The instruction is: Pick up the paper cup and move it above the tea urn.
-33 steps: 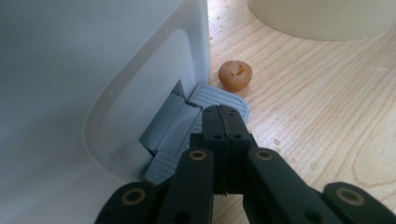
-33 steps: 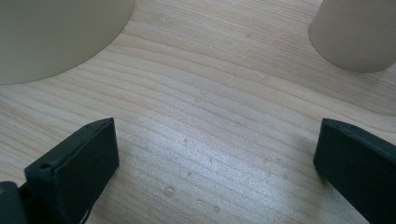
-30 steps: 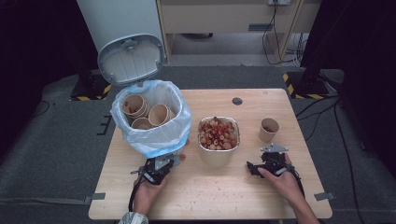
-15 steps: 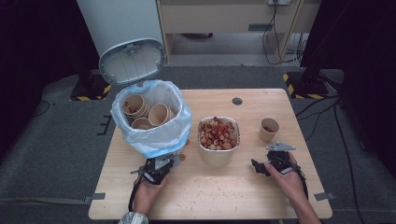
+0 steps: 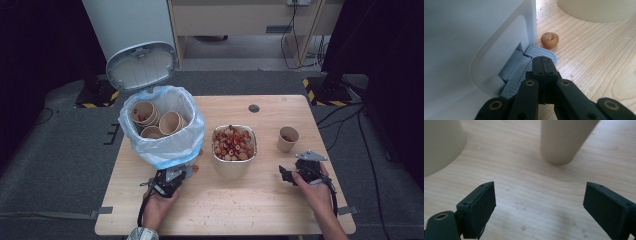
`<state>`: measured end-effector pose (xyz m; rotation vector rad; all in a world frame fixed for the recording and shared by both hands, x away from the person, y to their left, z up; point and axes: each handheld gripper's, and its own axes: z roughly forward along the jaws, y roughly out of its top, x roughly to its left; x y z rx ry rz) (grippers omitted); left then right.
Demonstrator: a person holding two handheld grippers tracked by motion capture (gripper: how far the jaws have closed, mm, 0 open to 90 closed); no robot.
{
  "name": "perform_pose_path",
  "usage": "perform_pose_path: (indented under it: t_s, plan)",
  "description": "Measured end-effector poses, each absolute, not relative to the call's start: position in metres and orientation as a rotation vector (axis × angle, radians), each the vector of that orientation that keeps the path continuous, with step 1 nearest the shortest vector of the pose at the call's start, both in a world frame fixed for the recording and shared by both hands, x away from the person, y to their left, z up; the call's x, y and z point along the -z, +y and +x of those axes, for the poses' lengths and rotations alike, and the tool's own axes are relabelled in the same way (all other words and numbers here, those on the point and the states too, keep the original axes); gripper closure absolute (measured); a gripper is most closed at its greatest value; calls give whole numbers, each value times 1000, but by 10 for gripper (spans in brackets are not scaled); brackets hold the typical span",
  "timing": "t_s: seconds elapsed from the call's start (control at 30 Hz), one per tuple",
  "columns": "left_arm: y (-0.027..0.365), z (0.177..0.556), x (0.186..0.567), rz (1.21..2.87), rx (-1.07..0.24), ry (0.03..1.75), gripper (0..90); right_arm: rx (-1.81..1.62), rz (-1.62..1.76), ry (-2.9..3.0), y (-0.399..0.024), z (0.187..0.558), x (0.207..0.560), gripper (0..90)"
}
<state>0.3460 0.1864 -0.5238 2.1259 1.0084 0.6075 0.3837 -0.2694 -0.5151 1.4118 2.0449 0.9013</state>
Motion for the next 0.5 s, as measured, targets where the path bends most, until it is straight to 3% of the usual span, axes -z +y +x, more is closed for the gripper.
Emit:
perform_pose_path:
  t_s: [0.5]
  plan:
    - [186, 346, 524, 2125, -605, 1011, 897, -1064, 1455, 1976, -288, 441, 502, 134]
